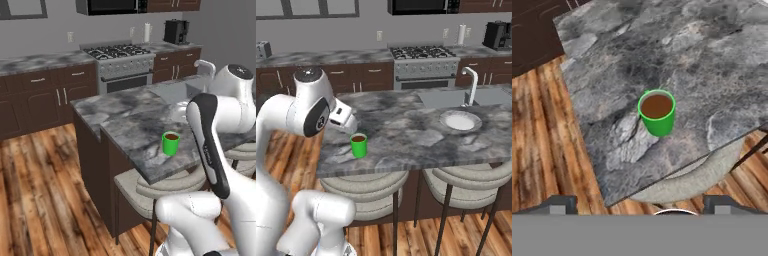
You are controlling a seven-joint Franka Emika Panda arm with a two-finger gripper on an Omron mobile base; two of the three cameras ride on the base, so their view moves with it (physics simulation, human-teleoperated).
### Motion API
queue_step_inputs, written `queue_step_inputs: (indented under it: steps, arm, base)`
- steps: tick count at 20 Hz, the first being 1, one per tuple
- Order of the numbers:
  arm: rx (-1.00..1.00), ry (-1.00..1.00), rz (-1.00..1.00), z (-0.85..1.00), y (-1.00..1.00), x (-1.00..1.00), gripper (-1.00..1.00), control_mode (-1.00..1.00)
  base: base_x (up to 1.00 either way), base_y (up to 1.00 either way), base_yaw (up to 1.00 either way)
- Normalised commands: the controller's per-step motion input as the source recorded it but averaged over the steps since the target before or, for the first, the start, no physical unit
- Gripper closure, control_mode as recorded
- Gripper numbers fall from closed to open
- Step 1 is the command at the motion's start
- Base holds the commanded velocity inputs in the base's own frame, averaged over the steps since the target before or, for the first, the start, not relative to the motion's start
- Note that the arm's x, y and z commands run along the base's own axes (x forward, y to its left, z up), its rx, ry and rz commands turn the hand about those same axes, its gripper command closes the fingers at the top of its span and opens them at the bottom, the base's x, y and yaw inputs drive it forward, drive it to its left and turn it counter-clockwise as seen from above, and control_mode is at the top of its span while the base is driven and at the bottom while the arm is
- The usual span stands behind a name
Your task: Pick up the marshmallow and place it in the cup of hot chocolate on the dining counter.
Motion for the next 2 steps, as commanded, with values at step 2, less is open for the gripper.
queue_step_inputs:
  steps: [2]
  arm:
    - [-0.05,-0.36,0.00,0.11,0.00,0.00,-1.00,-1.00]
  base:
    - [0.00,0.00,0.00]
